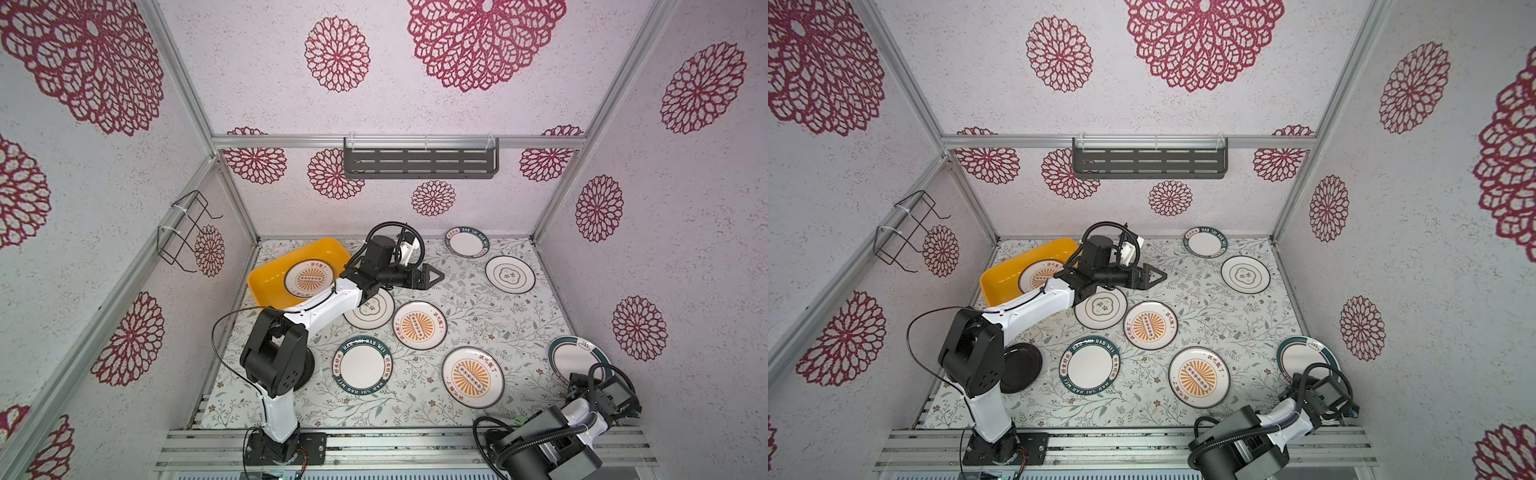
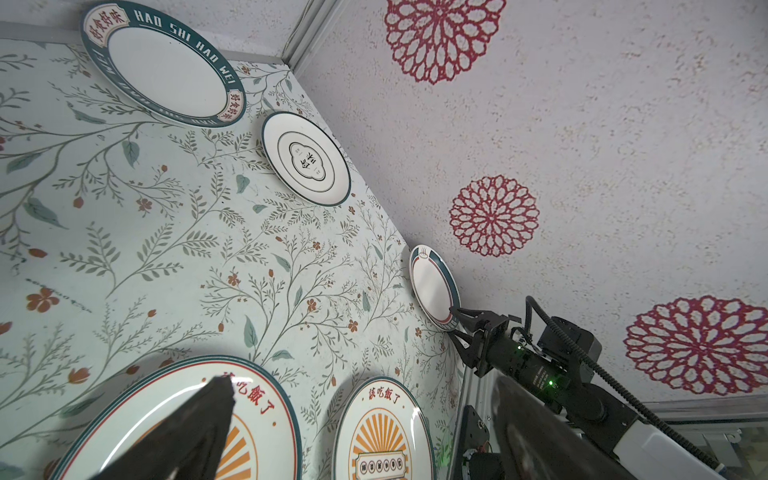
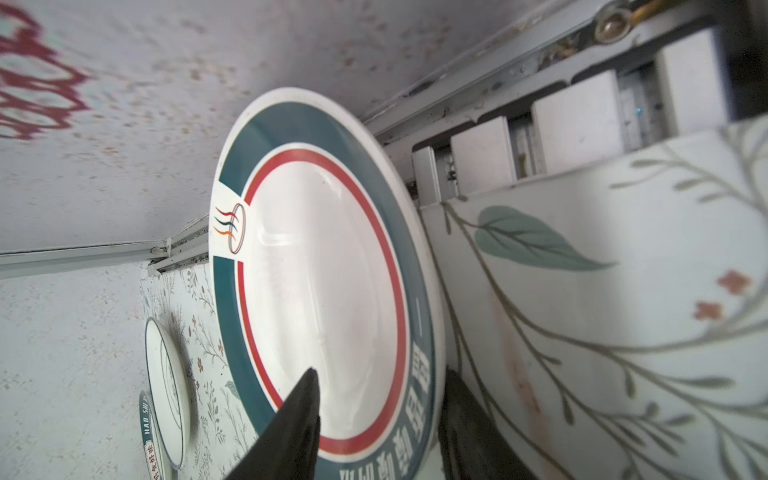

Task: Place the plates into the plastic bin on the countertop
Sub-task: 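Grip the green-and-red-rimmed plate's edge with the right gripper and lift it, then carry the raised plate toward the left gripper at table centre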

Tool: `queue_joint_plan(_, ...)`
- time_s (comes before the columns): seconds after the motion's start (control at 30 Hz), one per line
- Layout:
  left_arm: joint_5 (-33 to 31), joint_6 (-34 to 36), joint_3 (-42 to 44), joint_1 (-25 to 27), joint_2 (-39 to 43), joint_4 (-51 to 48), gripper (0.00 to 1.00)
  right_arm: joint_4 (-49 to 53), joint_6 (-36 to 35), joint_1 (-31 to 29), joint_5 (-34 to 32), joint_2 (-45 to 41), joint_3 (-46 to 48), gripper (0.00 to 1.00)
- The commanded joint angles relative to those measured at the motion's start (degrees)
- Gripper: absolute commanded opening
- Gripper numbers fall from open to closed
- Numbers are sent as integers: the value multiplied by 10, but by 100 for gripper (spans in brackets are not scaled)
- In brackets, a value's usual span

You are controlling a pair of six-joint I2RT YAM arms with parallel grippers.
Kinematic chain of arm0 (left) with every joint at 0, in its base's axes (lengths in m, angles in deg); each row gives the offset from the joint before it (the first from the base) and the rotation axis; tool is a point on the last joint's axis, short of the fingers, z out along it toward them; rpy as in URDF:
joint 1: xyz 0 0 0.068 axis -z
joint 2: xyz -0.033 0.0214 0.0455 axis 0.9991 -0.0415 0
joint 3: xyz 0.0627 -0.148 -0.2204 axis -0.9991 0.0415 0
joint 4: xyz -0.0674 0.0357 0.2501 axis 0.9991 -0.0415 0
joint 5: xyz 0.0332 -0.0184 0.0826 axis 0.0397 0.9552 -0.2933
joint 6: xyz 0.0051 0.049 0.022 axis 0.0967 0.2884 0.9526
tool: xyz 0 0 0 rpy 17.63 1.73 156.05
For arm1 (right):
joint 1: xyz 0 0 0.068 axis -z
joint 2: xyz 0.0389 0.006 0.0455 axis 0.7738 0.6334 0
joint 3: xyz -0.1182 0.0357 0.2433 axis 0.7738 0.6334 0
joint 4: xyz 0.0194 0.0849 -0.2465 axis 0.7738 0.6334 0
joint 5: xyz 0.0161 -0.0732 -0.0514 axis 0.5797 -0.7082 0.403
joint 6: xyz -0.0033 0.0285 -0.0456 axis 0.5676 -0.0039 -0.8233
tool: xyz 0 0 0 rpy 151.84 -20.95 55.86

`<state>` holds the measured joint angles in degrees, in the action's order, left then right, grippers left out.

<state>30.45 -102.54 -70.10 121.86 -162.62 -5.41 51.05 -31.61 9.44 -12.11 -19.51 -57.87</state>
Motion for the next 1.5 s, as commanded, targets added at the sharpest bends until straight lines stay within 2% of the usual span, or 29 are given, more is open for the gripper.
queue_joint_plan(0.0,-4,6,6,2,11,2,100,37,18,0,-6,-9,19,39)
queue_joint_plan(0.23,-5,6,13,1,18,2,100,21,37,0,16,-12,29,7)
queue_joint_plan(0.33,-8,6,18,2,21,4,99,20,41,0,27,-19,30,0)
queue_joint_plan(0.63,-6,9,18,2,23,5,100,51,27,0,55,-66,12,0)
queue_joint_plan(0.83,-4,15,11,1,19,-4,99,44,-21,-4,145,-49,-20,0)
queue_joint_plan(1.0,-10,19,4,1,15,-12,97,74,-98,-24,195,-2,-83,0)
queue_joint_plan(1.1,-9,18,2,1,13,-11,97,55,-82,-59,216,-10,-98,0)
queue_joint_plan(1.47,-28,20,-8,-17,8,-55,99,4,-40,-280,201,4,-193,0)
